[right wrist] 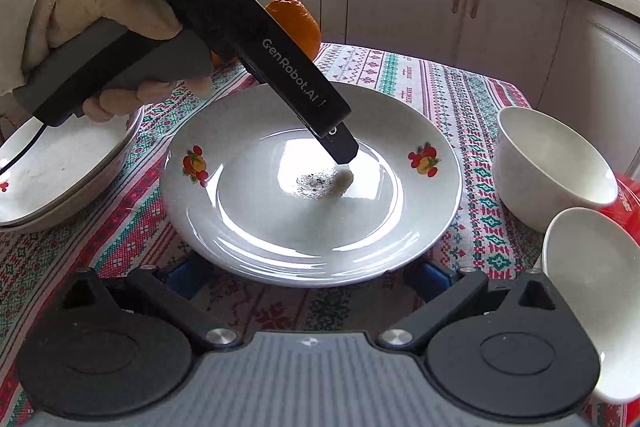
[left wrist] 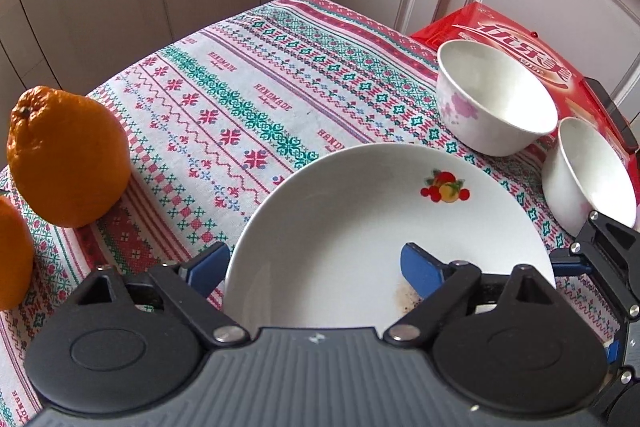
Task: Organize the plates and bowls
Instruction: 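Close the left gripper on the rim of the flower-print plate, then lift the held plate with the left gripper and carry it over the plate stack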
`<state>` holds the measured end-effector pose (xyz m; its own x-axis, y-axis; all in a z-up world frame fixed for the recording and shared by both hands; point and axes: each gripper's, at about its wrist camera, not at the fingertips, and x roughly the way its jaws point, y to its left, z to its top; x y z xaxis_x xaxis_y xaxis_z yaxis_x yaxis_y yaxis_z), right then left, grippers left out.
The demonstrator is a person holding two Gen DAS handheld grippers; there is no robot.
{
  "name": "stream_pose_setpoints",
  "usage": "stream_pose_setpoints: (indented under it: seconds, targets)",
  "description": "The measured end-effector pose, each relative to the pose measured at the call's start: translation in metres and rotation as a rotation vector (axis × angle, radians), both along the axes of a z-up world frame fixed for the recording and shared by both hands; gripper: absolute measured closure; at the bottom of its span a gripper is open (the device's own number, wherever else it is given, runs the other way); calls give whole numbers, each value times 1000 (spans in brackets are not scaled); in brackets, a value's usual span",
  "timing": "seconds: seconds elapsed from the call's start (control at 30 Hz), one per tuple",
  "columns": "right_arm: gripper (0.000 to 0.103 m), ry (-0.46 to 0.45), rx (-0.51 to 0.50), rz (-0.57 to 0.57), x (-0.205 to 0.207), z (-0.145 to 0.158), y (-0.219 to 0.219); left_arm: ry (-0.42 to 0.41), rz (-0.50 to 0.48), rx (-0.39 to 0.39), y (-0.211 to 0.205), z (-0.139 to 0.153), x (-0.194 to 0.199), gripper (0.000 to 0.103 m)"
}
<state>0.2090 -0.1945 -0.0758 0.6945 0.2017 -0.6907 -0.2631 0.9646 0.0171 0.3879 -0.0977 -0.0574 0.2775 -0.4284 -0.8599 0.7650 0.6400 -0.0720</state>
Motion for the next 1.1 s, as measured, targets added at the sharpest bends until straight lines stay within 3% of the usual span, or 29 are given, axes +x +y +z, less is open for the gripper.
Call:
stream_pose_setpoints:
  seconds: [0.6,1.1]
  targets:
    - [3,-14,-4,13,-2,3,-1,52,-72,16,-1,2,6,24]
    - [3,-18,-10,36,-12,16,2,74,-72,-1,12,14,-8,25]
